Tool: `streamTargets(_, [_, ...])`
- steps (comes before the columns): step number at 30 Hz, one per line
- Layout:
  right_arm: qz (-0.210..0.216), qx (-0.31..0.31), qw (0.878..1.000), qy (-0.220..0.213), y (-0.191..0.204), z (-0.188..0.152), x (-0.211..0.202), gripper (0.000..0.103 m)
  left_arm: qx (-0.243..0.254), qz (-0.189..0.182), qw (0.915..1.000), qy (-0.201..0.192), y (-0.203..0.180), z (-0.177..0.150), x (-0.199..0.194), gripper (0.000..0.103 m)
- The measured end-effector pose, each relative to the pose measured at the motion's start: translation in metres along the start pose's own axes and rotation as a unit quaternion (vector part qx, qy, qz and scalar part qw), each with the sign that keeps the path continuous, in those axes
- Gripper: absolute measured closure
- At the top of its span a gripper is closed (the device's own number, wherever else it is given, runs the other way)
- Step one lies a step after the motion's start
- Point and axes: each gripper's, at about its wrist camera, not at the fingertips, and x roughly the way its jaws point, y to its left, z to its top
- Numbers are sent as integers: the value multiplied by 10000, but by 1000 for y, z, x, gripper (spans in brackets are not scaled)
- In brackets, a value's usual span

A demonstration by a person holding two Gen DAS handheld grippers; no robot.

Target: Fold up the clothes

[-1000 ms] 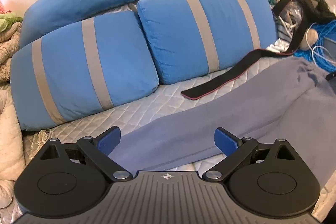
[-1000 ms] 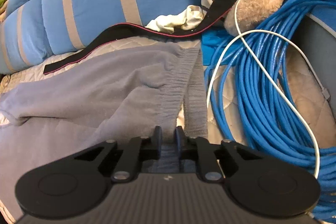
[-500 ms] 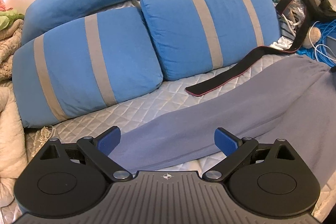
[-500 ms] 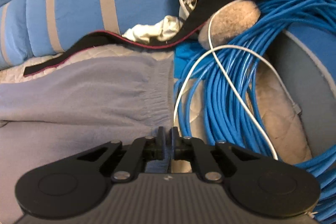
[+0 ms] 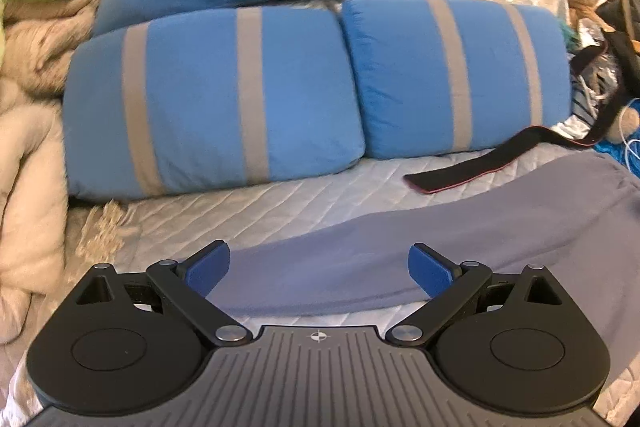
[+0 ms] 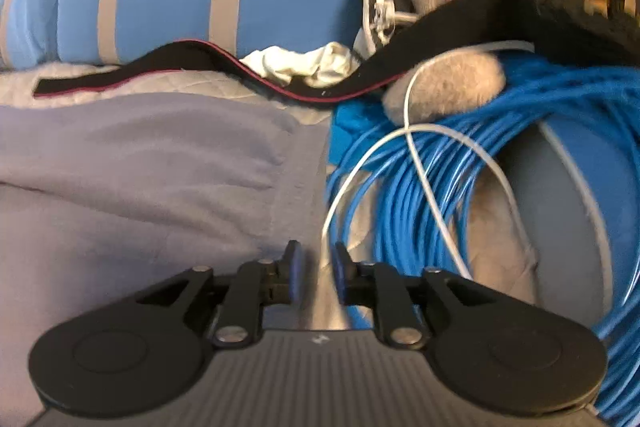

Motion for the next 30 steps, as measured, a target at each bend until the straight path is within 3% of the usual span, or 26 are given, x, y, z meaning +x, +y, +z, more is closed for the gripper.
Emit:
streamTargets(5, [213, -164, 9994, 204, 2, -17, -19, 52, 31, -15, 9999, 105, 6, -8, -1, 5])
streamTargets(18, [482, -397, 9962, 600, 12, -69, -42, 51, 37, -213, 9997, 117, -7, -11, -2, 5])
streamTargets(21, [451, -276, 9970, 567, 11, -78, -43, 55, 81, -245, 9996, 113, -12, -11, -3, 5])
streamTargets(22, [447, -304, 9971, 541, 13, -80, -43, 72, 85, -252, 9996, 118, -14, -11, -2, 5])
streamTargets(23, [386, -385, 9972, 509, 15, -81, -43, 77, 85, -260, 9995, 127, -16, -11, -2, 5])
streamTargets(30, [196, -468, 9973, 529, 16, -81, -43, 78, 305, -208, 9992, 160, -22, -14, 1, 5])
